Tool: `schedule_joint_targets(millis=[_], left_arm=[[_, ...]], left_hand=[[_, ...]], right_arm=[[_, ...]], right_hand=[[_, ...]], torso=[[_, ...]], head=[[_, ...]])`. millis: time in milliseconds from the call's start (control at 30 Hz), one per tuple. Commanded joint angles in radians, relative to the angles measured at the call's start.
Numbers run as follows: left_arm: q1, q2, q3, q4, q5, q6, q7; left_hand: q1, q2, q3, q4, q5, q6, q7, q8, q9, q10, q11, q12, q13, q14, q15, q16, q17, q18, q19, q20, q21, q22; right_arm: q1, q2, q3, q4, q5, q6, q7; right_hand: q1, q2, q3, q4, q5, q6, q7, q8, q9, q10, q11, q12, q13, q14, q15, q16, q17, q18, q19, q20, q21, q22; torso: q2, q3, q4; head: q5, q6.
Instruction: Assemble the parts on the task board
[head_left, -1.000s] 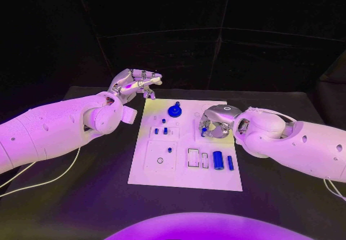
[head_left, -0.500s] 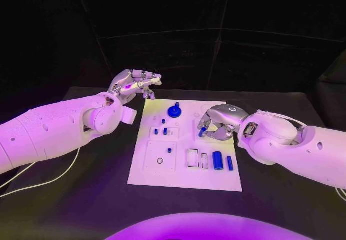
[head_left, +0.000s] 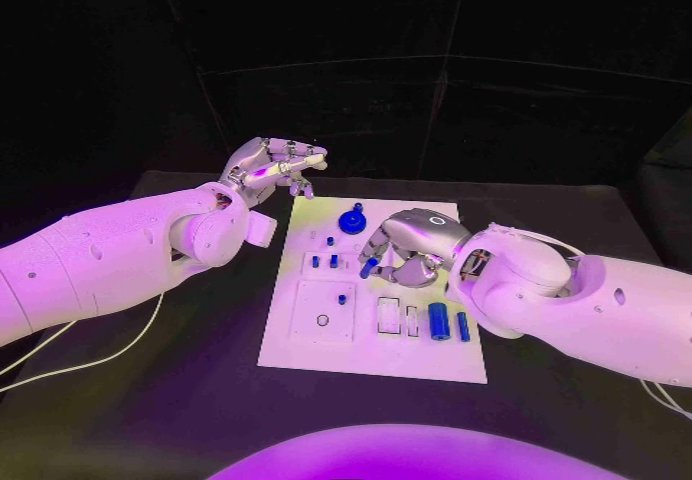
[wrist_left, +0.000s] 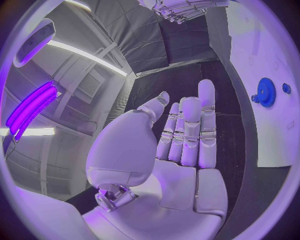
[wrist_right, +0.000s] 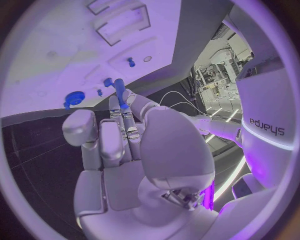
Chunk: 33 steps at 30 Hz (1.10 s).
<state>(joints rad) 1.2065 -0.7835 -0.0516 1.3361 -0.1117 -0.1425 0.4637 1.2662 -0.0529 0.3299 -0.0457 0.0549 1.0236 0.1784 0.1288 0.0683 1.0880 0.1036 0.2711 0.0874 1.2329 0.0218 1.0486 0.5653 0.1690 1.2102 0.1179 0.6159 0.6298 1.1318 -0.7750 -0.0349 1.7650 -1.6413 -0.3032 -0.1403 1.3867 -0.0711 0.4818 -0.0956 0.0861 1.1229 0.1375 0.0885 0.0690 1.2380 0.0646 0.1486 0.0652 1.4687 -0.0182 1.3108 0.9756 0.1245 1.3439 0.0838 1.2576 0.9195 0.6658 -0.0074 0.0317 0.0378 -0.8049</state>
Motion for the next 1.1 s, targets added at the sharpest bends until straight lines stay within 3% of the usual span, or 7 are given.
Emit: schedule_joint_targets(millis=[33,300,433,1100], left_arm=[[0.001,0.003,0.001,0.002,0.004,0.011,0.004],[0.001,0.010,0.001,0.000,0.004,0.012,0.004],[0.001,0.013,0.001,-0.001,0.004,0.014,0.003],[0.001,0.020,0.001,-0.005,0.004,0.017,0.002]], left_hand=[[0.013,0.000,-0.005,-0.001,-0.002,-0.004,0.000,0.005,0.001,-0.006,0.001,0.006,0.001,-0.008,-0.001,-0.003,-0.001,0.013,-0.002,0.002,-0.007,-0.001],[0.013,0.000,-0.005,-0.001,-0.002,-0.004,0.000,0.005,0.001,-0.006,0.001,0.006,0.001,-0.008,-0.001,-0.003,-0.001,0.013,-0.002,0.002,-0.007,-0.001],[0.013,0.000,-0.005,-0.001,-0.002,-0.004,0.000,0.005,0.001,-0.006,0.001,0.006,0.001,-0.008,-0.001,-0.003,-0.001,0.013,-0.002,0.002,-0.007,-0.001],[0.016,0.003,-0.005,-0.002,-0.002,-0.005,0.000,0.006,0.001,-0.008,0.001,0.008,0.001,-0.009,-0.001,-0.002,-0.001,0.013,-0.002,0.002,-0.008,-0.002]], right_arm=[[-0.012,0.038,-0.001,-0.006,0.019,-0.002,0.043],[-0.054,0.121,-0.002,-0.045,0.021,0.027,0.070],[-0.070,0.152,-0.004,-0.069,0.019,0.050,0.077],[-0.089,0.212,-0.010,-0.138,-0.027,0.129,0.052]], right_hand=[[-0.003,-0.006,0.005,-0.001,0.005,-0.001,0.007,-0.007,0.000,0.004,0.002,-0.005,0.001,0.011,-0.002,0.003,-0.002,-0.010,0.005,-0.001,0.004,-0.002],[-0.006,-0.006,0.013,-0.002,0.008,-0.003,0.009,-0.010,-0.001,0.002,0.003,-0.011,0.000,0.010,-0.001,0.003,-0.004,-0.010,0.004,0.000,0.004,-0.004],[-0.007,-0.006,0.015,-0.002,0.009,-0.004,0.009,-0.011,-0.001,0.002,0.004,-0.013,0.000,0.010,0.000,0.002,-0.005,-0.009,0.003,0.000,0.003,-0.005],[-0.009,-0.006,0.017,-0.002,0.010,-0.004,0.010,-0.012,-0.001,0.001,0.005,-0.015,0.000,0.010,0.000,0.002,-0.007,-0.009,0.003,0.000,0.003,-0.006]], torso=[[0.000,-0.0015,0.0004],[0.000,-0.0033,0.0000],[0.001,-0.0002,-0.0001],[0.001,0.0008,-0.0018]], head=[[0.003,-0.002],[0.014,-0.007],[0.017,-0.010],[0.025,-0.013]])
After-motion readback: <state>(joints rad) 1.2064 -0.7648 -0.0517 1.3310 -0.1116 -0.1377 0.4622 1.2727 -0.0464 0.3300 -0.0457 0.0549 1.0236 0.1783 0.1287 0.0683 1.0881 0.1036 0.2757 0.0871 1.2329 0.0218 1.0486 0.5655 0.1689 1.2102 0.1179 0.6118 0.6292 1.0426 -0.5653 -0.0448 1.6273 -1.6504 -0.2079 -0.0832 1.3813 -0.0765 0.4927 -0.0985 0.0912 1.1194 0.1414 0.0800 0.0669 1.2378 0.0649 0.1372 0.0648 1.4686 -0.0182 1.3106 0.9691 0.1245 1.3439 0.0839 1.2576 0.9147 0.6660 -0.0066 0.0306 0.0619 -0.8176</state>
